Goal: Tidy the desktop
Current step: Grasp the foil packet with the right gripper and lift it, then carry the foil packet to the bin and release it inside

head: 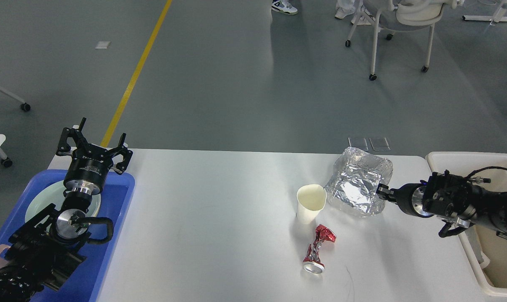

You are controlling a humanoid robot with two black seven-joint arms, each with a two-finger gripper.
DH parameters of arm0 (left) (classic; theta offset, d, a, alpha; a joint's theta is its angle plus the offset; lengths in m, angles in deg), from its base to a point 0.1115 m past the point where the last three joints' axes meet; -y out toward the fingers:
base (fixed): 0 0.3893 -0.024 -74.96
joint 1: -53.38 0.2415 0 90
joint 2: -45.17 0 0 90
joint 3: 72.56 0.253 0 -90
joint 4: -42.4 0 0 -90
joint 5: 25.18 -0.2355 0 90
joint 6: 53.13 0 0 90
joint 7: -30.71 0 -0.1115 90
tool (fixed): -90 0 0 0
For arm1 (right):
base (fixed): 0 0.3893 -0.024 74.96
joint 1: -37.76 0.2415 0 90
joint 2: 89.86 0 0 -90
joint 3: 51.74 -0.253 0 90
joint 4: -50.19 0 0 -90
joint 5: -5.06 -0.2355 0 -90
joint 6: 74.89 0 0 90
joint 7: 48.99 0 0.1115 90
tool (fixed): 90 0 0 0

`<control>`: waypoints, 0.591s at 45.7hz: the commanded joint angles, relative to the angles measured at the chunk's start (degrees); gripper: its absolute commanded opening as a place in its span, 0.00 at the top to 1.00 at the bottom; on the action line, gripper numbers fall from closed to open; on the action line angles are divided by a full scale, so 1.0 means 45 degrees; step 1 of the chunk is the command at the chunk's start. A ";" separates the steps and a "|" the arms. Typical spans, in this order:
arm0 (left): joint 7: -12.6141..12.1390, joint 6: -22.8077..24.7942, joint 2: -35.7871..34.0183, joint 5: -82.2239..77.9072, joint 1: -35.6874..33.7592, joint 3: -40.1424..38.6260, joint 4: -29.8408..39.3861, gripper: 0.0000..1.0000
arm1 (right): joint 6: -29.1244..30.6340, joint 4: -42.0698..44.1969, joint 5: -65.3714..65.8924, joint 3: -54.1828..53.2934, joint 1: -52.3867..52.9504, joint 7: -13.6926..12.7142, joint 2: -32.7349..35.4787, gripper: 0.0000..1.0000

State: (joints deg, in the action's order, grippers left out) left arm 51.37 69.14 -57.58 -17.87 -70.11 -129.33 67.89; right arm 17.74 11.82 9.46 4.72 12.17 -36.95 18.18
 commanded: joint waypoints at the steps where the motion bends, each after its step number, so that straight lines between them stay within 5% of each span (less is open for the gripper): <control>1: -0.0001 0.0015 0.0000 -0.0003 0.0001 0.0000 0.0000 0.02 | 0.0098 -0.0320 0.0017 0.0011 0.0976 0.0000 0.0736 1.00; 27: -0.0001 -0.0005 0.0000 -0.0003 0.0001 0.0000 0.0000 0.02 | 0.0644 -0.8152 0.2828 0.1437 0.9629 0.0019 0.2221 1.00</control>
State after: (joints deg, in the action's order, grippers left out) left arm 51.37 69.19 -57.58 -17.82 -70.11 -129.33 67.87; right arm 19.58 -19.93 19.88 10.25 50.78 -36.87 28.21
